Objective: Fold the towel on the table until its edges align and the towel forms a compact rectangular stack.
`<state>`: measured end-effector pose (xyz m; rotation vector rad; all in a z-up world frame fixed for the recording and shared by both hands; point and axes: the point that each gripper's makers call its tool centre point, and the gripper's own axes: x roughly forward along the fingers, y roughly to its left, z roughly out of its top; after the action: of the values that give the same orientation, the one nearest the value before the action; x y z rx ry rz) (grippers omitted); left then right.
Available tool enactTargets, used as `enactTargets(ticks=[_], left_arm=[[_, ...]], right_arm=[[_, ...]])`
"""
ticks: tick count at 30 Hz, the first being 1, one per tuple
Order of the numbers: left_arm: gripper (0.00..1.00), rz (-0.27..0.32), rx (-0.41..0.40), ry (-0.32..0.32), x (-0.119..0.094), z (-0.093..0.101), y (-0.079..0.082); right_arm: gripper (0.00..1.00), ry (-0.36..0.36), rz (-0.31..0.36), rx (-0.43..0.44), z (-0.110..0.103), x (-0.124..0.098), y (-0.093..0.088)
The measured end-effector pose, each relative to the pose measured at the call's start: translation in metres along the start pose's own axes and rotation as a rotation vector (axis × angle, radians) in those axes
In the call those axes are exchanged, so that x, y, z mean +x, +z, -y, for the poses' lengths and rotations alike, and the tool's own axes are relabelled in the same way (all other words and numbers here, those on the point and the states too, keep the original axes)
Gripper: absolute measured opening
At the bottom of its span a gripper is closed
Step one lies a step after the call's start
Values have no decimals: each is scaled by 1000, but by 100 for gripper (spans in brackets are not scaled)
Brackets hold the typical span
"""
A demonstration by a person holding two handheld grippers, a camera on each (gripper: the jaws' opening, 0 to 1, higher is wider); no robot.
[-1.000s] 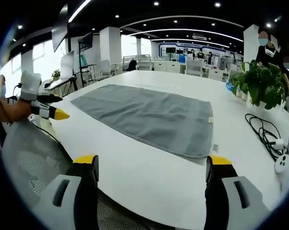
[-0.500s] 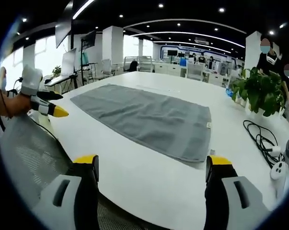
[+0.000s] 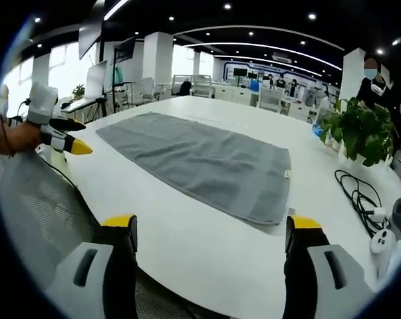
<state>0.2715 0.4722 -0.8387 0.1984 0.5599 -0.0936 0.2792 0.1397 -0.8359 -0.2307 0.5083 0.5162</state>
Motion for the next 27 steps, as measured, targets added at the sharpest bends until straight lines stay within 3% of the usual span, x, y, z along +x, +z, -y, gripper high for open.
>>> enactTargets(ticks=[20, 27], left_arm=[[87, -36, 34, -35, -1, 7, -3], [89, -20, 50, -43, 0, 9, 1]], right_arm=[[93, -7, 23, 8, 2, -1, 6], [96, -28, 15, 13, 7, 0, 5]])
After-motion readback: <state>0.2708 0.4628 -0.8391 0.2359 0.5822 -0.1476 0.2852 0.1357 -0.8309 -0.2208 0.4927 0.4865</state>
